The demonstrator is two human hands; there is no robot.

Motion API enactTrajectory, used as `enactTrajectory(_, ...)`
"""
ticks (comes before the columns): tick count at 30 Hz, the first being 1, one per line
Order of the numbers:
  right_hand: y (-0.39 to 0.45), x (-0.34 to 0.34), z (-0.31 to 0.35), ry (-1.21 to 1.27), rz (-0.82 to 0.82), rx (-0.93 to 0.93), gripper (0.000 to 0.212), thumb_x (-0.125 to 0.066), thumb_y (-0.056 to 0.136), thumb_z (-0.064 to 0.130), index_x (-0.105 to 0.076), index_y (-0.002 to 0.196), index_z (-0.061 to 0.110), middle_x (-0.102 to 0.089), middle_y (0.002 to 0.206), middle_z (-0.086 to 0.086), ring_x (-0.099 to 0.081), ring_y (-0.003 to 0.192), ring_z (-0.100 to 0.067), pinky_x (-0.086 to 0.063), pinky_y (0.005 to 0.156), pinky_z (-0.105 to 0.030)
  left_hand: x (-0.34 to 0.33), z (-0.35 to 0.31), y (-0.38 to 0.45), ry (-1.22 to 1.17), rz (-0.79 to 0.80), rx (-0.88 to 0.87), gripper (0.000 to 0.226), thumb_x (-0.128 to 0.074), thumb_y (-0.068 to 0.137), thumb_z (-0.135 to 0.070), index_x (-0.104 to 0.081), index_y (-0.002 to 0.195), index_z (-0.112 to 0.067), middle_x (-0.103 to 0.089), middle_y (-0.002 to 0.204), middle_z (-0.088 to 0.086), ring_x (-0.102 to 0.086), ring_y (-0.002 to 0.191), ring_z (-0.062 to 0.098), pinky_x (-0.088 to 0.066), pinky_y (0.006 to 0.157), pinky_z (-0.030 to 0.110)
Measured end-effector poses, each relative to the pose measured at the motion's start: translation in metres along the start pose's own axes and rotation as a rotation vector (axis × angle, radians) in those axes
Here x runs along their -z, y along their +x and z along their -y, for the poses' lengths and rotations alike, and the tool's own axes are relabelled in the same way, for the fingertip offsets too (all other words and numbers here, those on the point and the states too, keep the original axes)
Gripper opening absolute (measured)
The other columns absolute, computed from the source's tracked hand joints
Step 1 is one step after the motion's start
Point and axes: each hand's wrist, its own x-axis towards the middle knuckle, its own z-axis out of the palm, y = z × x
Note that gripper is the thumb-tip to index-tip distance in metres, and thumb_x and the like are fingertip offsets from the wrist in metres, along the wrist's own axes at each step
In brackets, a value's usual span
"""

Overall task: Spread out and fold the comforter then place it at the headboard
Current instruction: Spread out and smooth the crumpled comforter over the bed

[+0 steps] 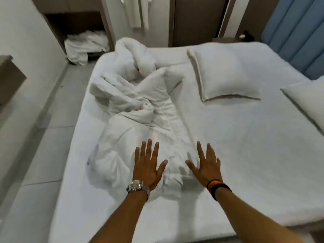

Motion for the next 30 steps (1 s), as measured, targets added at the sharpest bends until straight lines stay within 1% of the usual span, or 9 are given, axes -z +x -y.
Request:
enactTrajectory(4,-0.007,-0.061,-0.045,0.24,0.101,-0.134,0.1,-0.043,0.078,0.095,0.02,0.15,0.065,-0.015,0.173,-0.008,-0.029,0.155,-0.031,-0.032,0.122,-0.05,-0.071,-0.014,-0.009,0.047,0.056,0.056,0.075,-0.028,0.103,-0.064,-0.024,0.165,-0.021,-0.013,0.173,0.012,-0.007,0.16,0.033,-0.008,0.127,0.058)
enactTrajectory(6,-0.008,-0.086,-0.054,0.387,0.074,-0.138,0.102,-0.051,0.078,0.092,0.011,0.153,0.064,-0.039,0.164,-0.001,-0.046,0.144,-0.025,-0.042,0.114,-0.039,-0.099,-0.017,-0.013,0.049,0.073,0.064,0.074,-0.034,0.104,-0.061,-0.028,0.164,-0.019,-0.016,0.172,0.014,-0.01,0.16,0.034,-0.006,0.128,0.056)
enactTrajectory(8,-0.003,-0.098,-0.05,0.473,0.031,-0.104,0.101,-0.058,0.08,0.085,-0.002,0.159,0.057,-0.052,0.154,0.005,-0.054,0.135,-0.02,-0.045,0.108,-0.03,-0.113,-0.014,-0.013,0.07,0.052,0.071,0.072,-0.04,0.103,-0.057,-0.031,0.163,-0.018,-0.02,0.171,0.016,-0.013,0.159,0.035,-0.004,0.129,0.053)
enactTrajectory(11,-0.001,-0.106,-0.04,0.55,-0.032,-0.079,0.091,-0.065,0.087,0.071,-0.014,0.16,0.054,-0.046,0.151,0.022,-0.05,0.136,-0.01,-0.036,0.104,-0.017,-0.118,-0.015,-0.012,0.082,0.041,0.092,0.069,-0.044,0.103,-0.053,-0.035,0.162,-0.018,-0.028,0.169,0.016,-0.023,0.157,0.036,-0.005,0.129,0.05)
enactTrajectory(13,-0.004,-0.1,-0.033,0.604,-0.064,-0.067,0.083,-0.067,0.092,0.06,-0.02,0.159,0.052,-0.038,0.15,0.033,-0.046,0.138,-0.001,-0.031,0.103,-0.008,-0.11,-0.02,-0.011,0.054,0.059,0.126,0.067,-0.036,0.104,-0.054,-0.035,0.162,-0.02,-0.029,0.168,0.014,-0.026,0.156,0.035,-0.008,0.129,0.049)
enactTrajectory(18,-0.029,-0.064,-0.017,0.72,-0.071,-0.037,0.071,-0.071,0.094,0.036,-0.035,0.153,0.052,-0.045,0.144,0.037,-0.044,0.123,0.018,-0.032,0.097,0.003,-0.077,-0.026,-0.016,-0.024,0.188,0.187,0.076,-0.006,0.099,-0.061,-0.032,0.163,-0.029,-0.031,0.169,0.007,-0.028,0.155,0.029,-0.017,0.126,0.049)
enactTrajectory(22,-0.086,-0.039,-0.012,0.83,-0.058,-0.027,0.069,-0.075,0.091,0.03,-0.044,0.15,0.051,-0.046,0.134,0.044,-0.041,0.114,0.034,-0.034,0.091,0.007,-0.047,-0.032,-0.049,-0.081,0.259,0.195,0.084,0.003,0.093,-0.068,-0.032,0.161,-0.036,-0.035,0.167,0.001,-0.033,0.151,0.029,-0.016,0.125,0.053)
enactTrajectory(25,-0.147,-0.032,-0.024,0.907,-0.015,-0.058,0.068,-0.078,0.091,0.03,-0.048,0.151,0.041,-0.051,0.143,0.032,-0.043,0.122,0.028,-0.035,0.095,0.005,-0.035,-0.051,-0.102,-0.048,0.295,0.182,0.079,0.003,0.094,-0.071,-0.025,0.162,-0.041,-0.029,0.17,-0.005,-0.029,0.153,0.03,-0.013,0.124,0.057)
enactTrajectory(30,-0.239,-0.029,-0.083,0.943,0.007,-0.161,0.063,-0.078,0.091,0.037,-0.052,0.149,0.037,-0.057,0.145,0.018,-0.054,0.132,-0.002,-0.041,0.101,-0.01,-0.051,-0.103,-0.182,-0.04,0.39,0.118,0.075,0.004,0.093,-0.075,-0.002,0.163,-0.048,-0.004,0.174,-0.012,-0.01,0.159,0.031,0.0,0.125,0.058)
